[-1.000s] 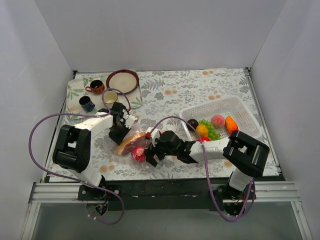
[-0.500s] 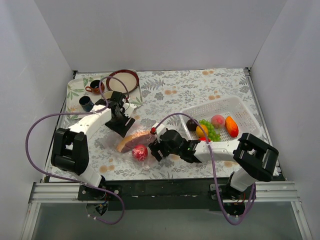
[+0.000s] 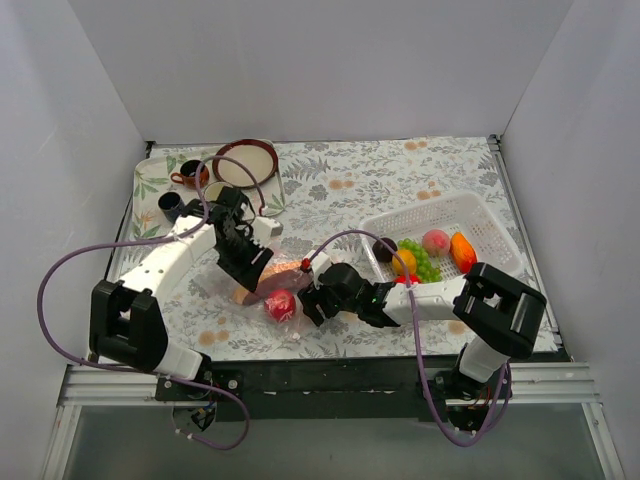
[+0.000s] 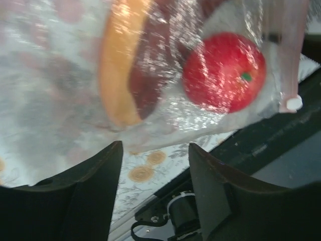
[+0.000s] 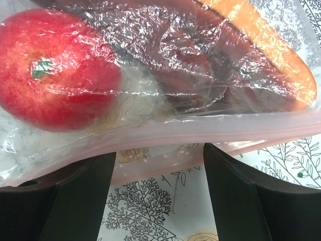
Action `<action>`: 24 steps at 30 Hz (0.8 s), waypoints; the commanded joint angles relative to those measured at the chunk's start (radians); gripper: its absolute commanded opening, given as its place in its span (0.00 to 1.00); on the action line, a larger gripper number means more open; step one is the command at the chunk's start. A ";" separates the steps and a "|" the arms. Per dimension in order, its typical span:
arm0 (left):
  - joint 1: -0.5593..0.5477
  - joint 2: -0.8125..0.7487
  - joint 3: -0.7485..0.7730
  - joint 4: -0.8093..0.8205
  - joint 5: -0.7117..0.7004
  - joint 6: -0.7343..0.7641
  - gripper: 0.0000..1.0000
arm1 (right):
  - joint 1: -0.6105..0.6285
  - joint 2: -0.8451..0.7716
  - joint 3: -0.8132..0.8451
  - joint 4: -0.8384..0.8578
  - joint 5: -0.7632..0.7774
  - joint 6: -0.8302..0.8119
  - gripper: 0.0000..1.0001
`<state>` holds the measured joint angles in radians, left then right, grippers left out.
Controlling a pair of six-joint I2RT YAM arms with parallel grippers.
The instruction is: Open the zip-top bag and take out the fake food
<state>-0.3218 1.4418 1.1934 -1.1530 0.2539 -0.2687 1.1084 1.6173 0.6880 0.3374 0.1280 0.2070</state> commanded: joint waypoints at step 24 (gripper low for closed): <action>-0.203 0.180 -0.250 0.316 0.100 -0.055 0.31 | 0.050 -0.077 -0.130 0.322 -0.337 -0.187 0.99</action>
<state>-0.5175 1.5974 0.9043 -0.9043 0.3347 -0.3016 1.1400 1.4940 0.4999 0.6289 -0.1341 0.0879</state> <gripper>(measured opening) 0.310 0.976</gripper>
